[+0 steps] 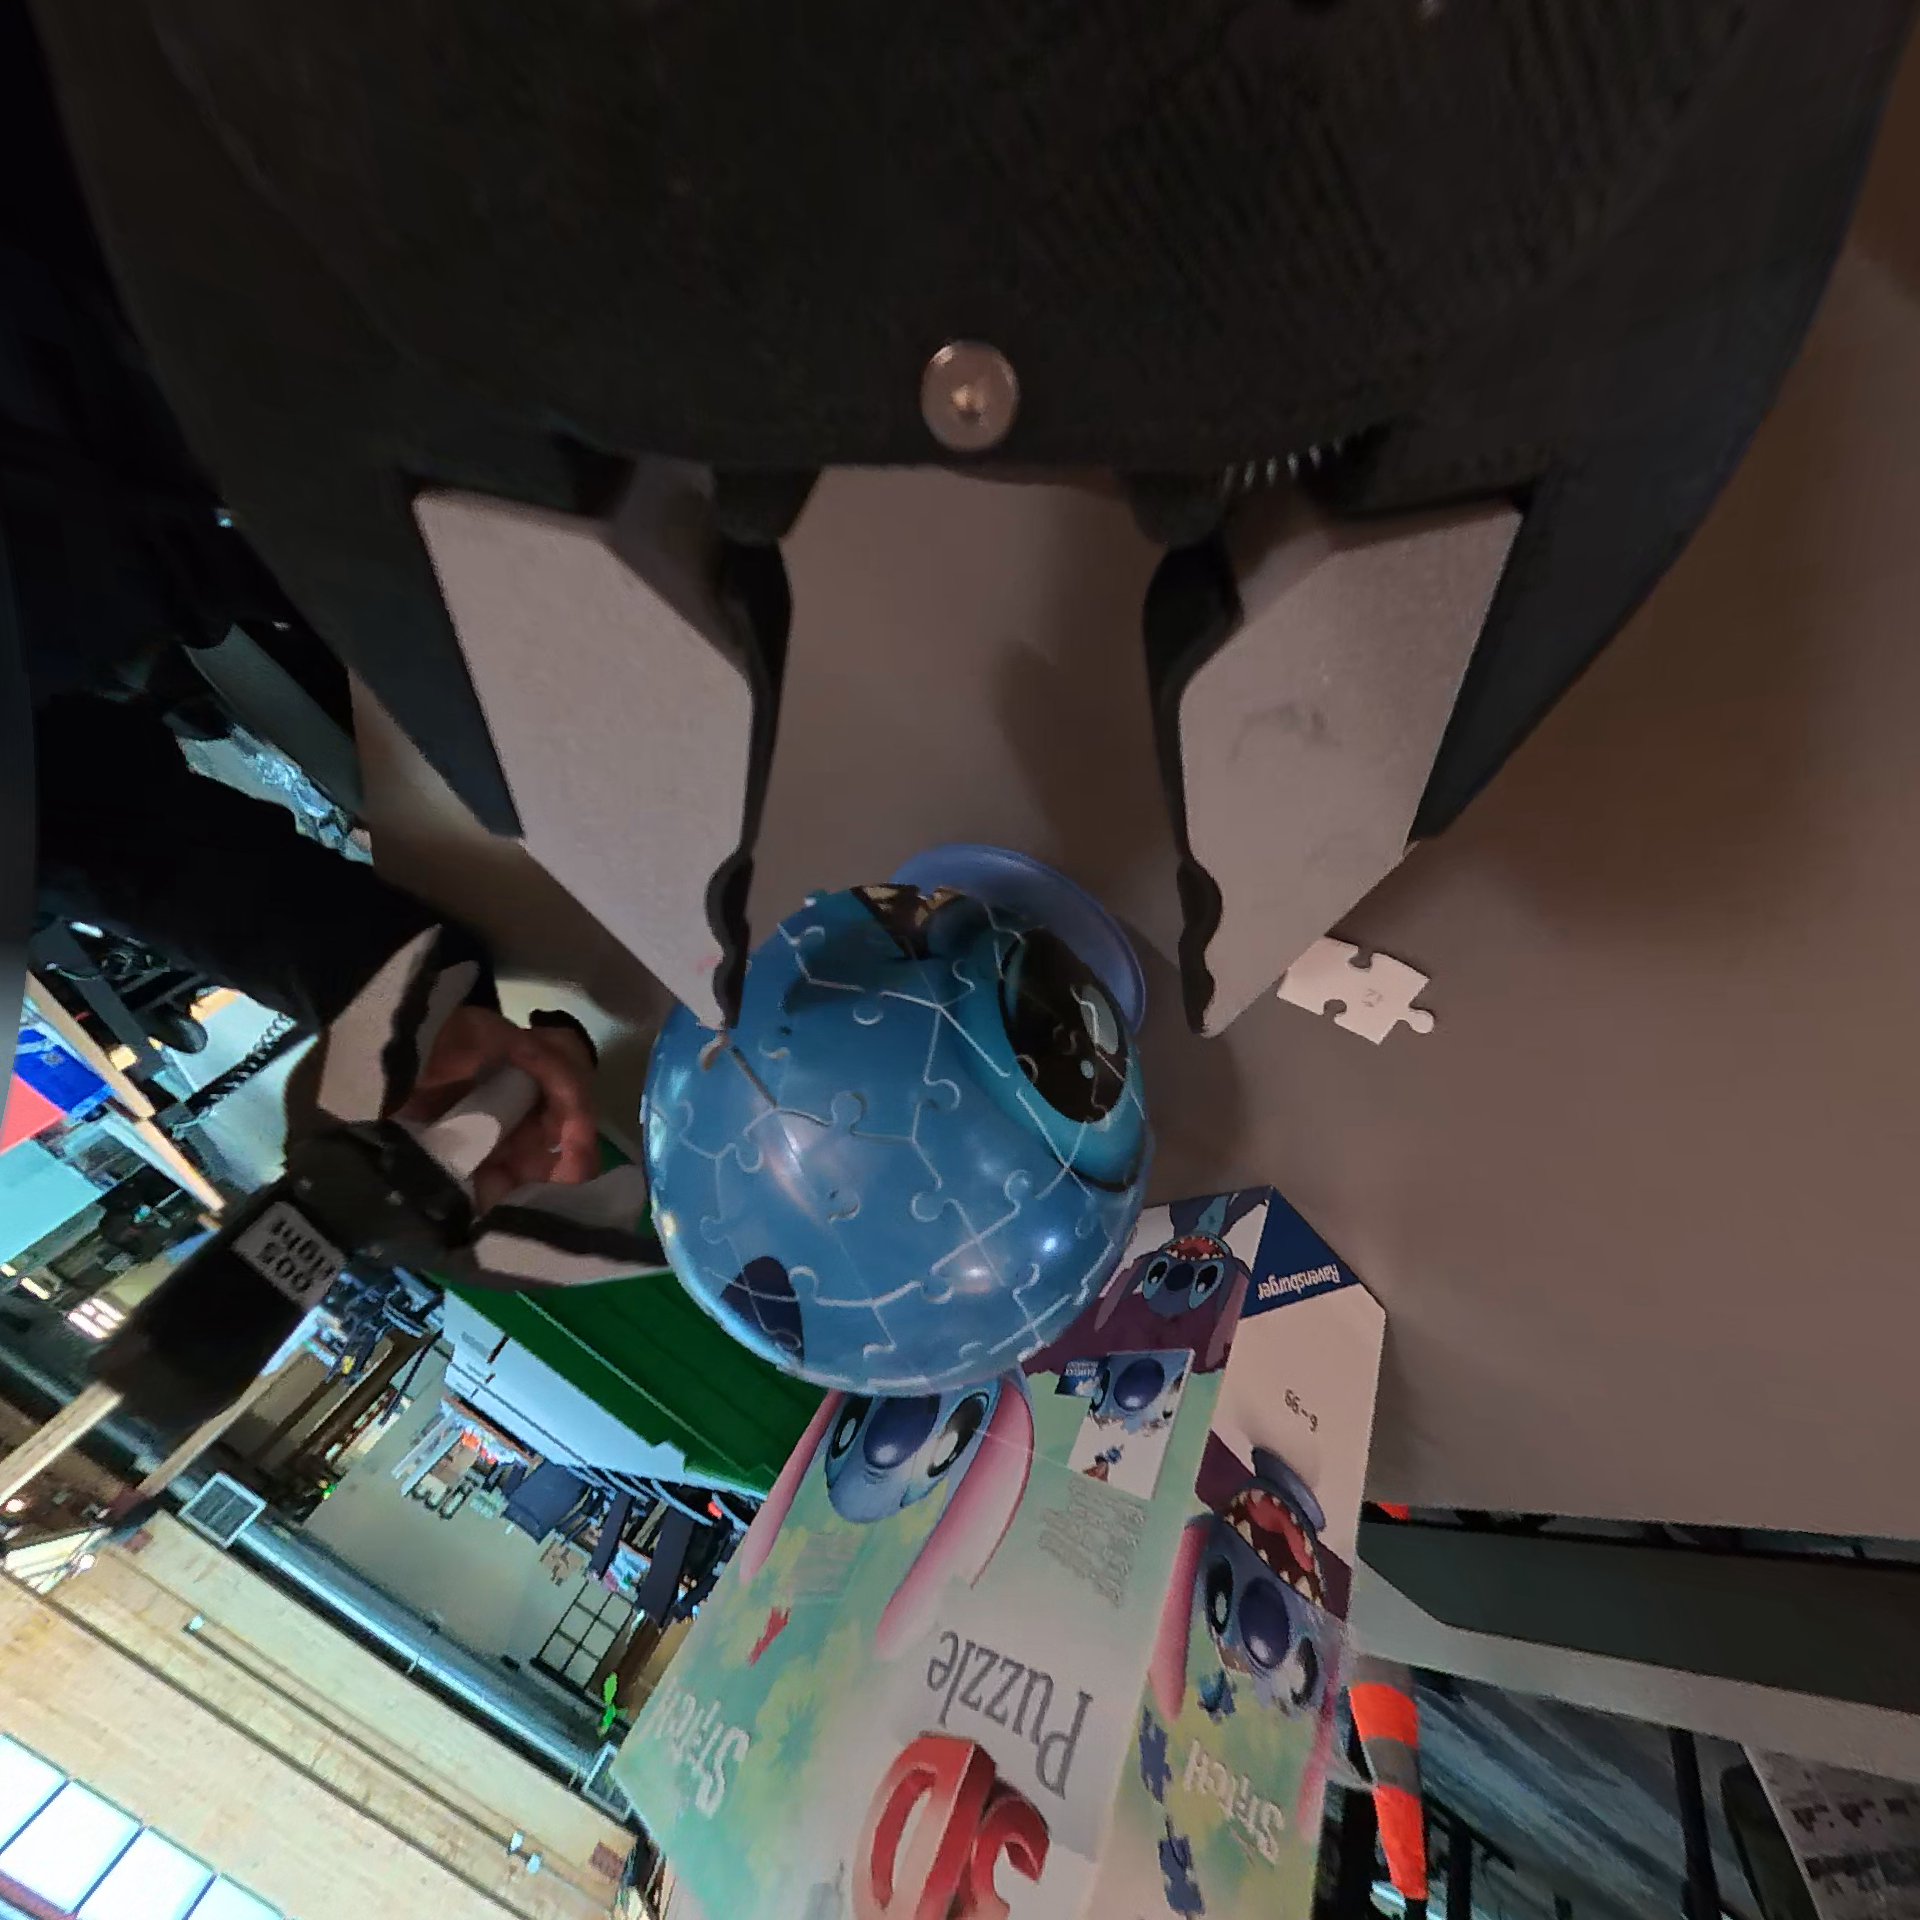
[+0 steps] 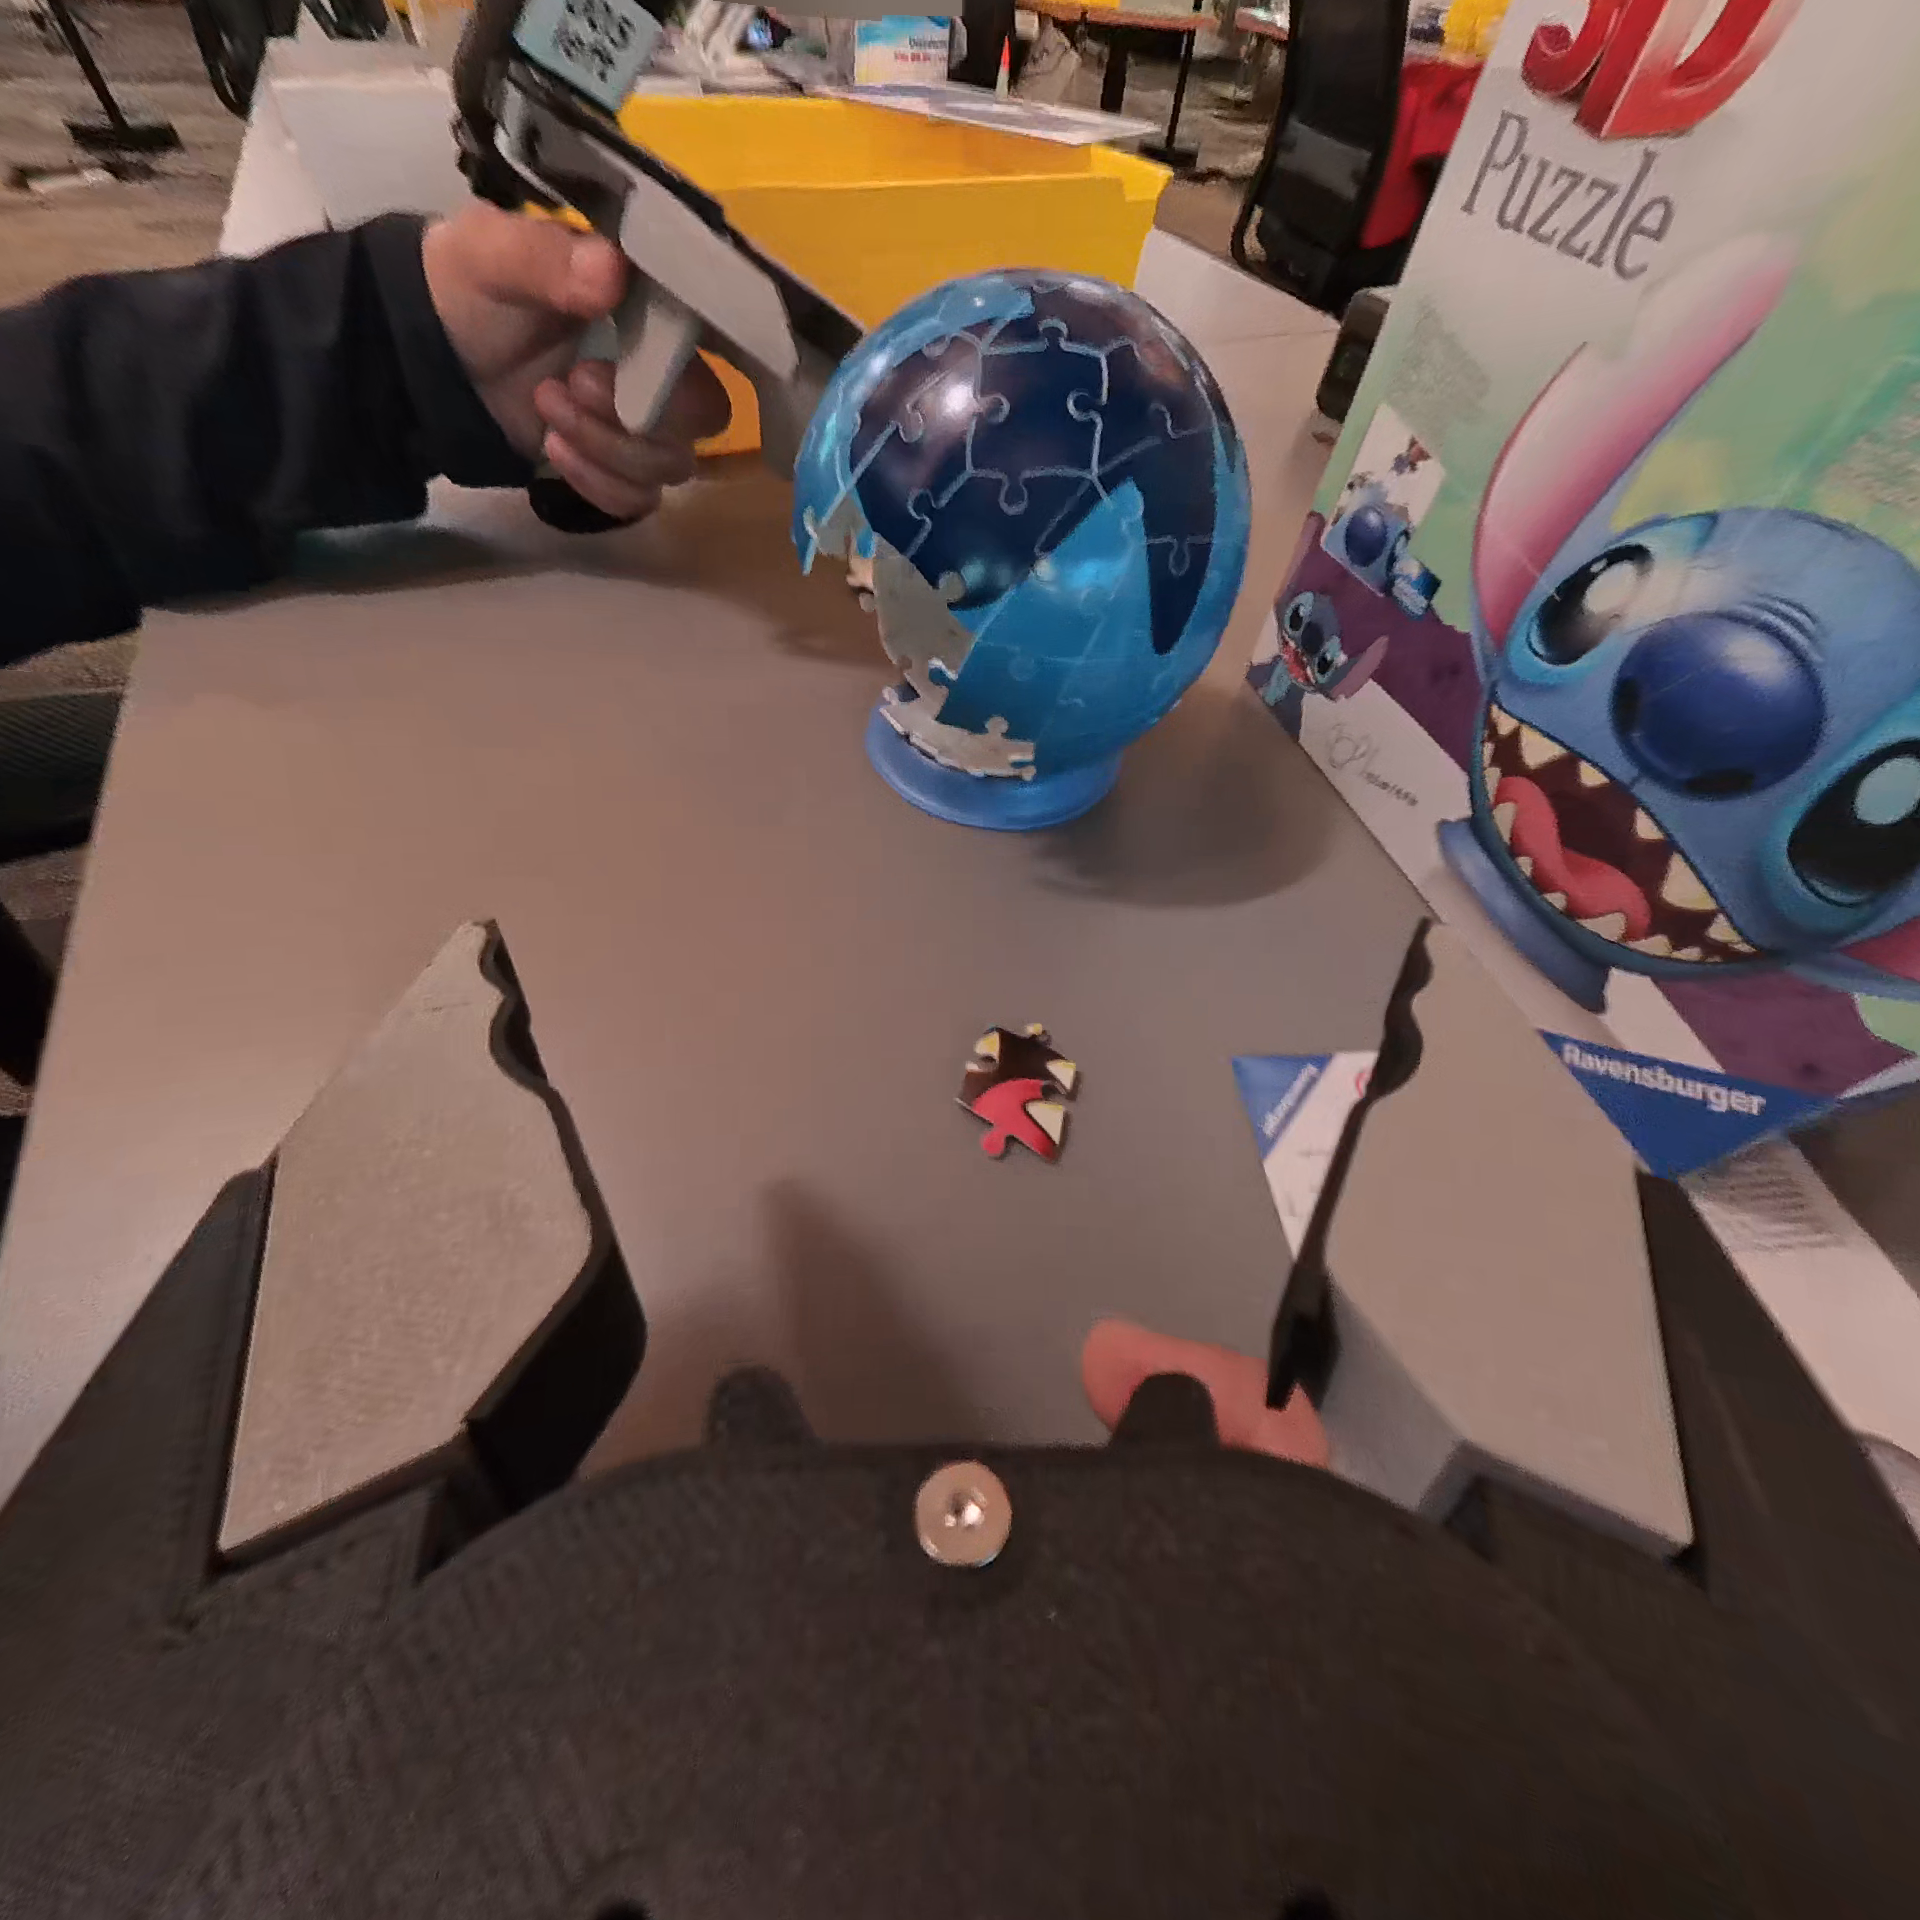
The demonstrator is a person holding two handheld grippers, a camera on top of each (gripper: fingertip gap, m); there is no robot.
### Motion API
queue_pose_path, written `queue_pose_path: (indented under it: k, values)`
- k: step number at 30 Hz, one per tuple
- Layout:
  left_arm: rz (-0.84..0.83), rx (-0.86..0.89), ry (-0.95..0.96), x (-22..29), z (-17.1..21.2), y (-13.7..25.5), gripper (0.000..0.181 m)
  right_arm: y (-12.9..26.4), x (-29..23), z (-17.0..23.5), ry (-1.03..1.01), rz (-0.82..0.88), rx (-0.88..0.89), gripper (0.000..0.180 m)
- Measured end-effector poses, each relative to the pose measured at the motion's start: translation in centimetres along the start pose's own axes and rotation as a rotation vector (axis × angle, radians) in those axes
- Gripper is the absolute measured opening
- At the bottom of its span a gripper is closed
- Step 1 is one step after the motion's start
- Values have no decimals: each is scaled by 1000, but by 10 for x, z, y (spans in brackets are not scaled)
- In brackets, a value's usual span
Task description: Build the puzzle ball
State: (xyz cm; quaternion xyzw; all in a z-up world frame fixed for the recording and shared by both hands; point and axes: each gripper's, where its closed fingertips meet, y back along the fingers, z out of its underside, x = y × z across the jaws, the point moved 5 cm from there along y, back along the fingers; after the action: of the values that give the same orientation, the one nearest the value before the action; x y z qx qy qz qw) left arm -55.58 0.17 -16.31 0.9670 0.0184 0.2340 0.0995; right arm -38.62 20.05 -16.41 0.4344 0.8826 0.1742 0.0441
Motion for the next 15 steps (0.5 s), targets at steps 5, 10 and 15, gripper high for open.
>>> queue_pose_path:
  k: [5,10,15]
  values:
    - [-13,47,15,-3,-6,7,82,-3,1,23,-38,2,-138,156]
    - [-5,57,25,-2,-8,9,82,3,-3,21,-80,-51,-119,156]
    - [4,27,12,1,-4,4,81,6,-1,21,-99,-86,-103,154]
